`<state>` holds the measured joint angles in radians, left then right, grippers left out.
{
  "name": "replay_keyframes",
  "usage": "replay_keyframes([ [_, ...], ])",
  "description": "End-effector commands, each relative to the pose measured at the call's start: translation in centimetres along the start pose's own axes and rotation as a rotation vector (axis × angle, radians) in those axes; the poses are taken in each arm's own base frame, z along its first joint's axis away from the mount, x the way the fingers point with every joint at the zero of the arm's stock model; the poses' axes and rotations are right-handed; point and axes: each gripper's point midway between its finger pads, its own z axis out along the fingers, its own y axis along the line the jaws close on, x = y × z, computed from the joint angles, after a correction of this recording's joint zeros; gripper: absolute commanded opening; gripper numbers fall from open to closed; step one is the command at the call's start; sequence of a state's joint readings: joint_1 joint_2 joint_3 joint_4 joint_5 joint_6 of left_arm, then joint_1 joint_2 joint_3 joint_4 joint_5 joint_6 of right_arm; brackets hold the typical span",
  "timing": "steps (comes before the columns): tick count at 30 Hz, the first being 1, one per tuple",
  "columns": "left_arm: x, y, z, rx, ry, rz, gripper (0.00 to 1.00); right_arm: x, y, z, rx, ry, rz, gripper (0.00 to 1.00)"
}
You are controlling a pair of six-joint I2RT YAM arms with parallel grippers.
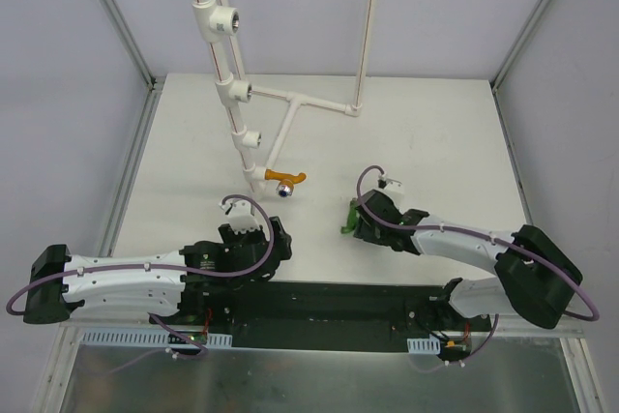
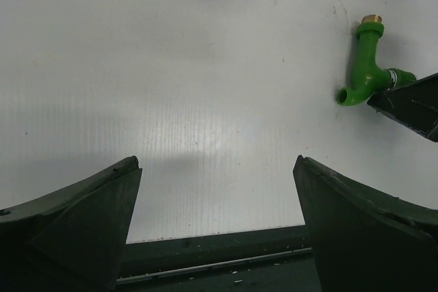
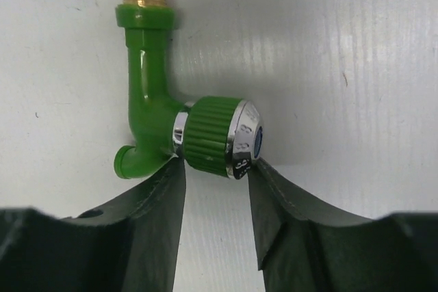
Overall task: Install the water faucets
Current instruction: Pick up the water faucet from the center of the board.
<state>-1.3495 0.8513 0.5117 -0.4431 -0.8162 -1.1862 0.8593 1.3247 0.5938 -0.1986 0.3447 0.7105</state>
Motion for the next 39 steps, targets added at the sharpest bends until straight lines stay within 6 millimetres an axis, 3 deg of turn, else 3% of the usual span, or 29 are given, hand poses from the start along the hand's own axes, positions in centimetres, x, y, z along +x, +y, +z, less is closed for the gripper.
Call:
replay_keyframes([
  [1,-0.7,-1.6,-0.5,0.041,-0.005,-0.024,0.99,0.1,-1.6,0.3,0.035,-0.03,-0.04,0.41],
  [3,-0.9,-1.8,-0.6,0.049,-0.006,-0.033,0.99,0.1,-1.9,0.1,0.028,-0.04,-0.049,0.24],
  [5,-1.0,-2.0,-0.7,0.058,-0.004,-0.037,0.99,-0.1,-2.1,-0.2,0.017,-0.055,-0.057,0.14],
  [10,-1.6,-2.7,-1.1,0.083,-0.013,-0.053,0.99,-0.7,-1.6,-2.0,-0.061,-0.079,-0.074,0.05],
  [11,-1.8,-2.9,-1.2,0.089,-0.014,-0.057,0.99,-0.9,-1.4,-2.5,-0.08,-0.085,-0.069,0.07],
  [12,-1.9,-3.0,-1.2,0.092,-0.014,-0.057,0.99,-1.1,-1.3,-3.0,-0.094,-0.091,-0.061,0.17],
  [15,-2.0,-3.2,-1.4,0.101,-0.013,-0.059,0.99,-2.4,-0.7,-4.6,-0.133,-0.132,-0.021,0.76],
  [17,-2.1,-3.4,-1.4,0.105,-0.011,-0.057,0.99,-3.3,-0.5,-5.4,-0.138,-0.15,0.001,0.94],
  [18,-2.1,-3.5,-1.4,0.107,-0.01,-0.057,0.99,-3.7,-0.2,-5.7,-0.139,-0.154,0.018,0.98],
  [29,-1.8,-3.8,-1.6,0.117,0.01,-0.048,0.99,-4.6,0.9,-3.3,0.043,0.046,0.131,0.99],
  [39,-1.9,-3.5,-1.6,0.12,0.004,-0.046,0.99,-3.5,-0.5,0.2,0.233,0.095,0.139,0.98],
])
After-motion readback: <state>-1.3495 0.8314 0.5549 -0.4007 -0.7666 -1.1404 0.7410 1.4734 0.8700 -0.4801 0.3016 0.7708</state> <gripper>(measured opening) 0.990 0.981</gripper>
